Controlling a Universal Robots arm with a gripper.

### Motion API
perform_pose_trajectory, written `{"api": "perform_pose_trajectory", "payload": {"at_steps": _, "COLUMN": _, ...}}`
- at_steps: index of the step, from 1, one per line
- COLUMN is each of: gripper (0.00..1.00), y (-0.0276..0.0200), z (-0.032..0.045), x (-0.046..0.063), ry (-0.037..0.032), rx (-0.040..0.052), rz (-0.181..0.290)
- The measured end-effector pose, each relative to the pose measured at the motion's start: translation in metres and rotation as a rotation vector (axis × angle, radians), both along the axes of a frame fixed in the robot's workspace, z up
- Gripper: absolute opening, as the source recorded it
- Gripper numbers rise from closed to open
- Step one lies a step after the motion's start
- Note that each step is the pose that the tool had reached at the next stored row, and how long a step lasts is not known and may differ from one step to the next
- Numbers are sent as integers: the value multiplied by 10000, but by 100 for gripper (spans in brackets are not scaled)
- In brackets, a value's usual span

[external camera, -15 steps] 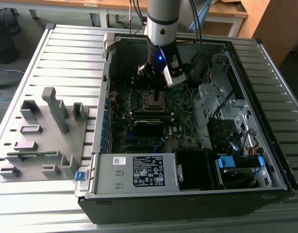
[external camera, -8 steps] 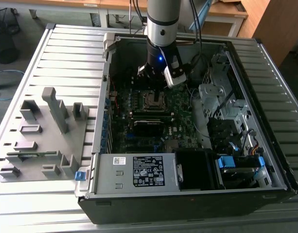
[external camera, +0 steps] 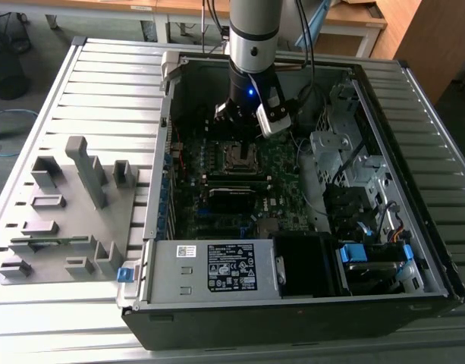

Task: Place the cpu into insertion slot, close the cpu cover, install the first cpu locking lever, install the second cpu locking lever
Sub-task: 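Install the second cpu locking lever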

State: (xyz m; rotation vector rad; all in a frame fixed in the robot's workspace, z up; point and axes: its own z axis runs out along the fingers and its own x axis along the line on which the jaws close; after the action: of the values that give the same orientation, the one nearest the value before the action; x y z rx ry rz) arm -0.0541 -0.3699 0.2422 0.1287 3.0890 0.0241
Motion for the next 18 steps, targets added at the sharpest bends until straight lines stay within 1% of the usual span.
{"api": "perform_pose_trajectory", "payload": {"at_steps": 13, "gripper": 10, "y": 0, "z": -20, "x": 0, "ry": 0, "rx": 1, "rz": 0}}
{"api": "perform_pose_trajectory", "payload": {"at_steps": 18, "gripper": 10, "y": 0, "z": -33, "x": -19, "ry": 0, "rx": 0, "rz": 0}}
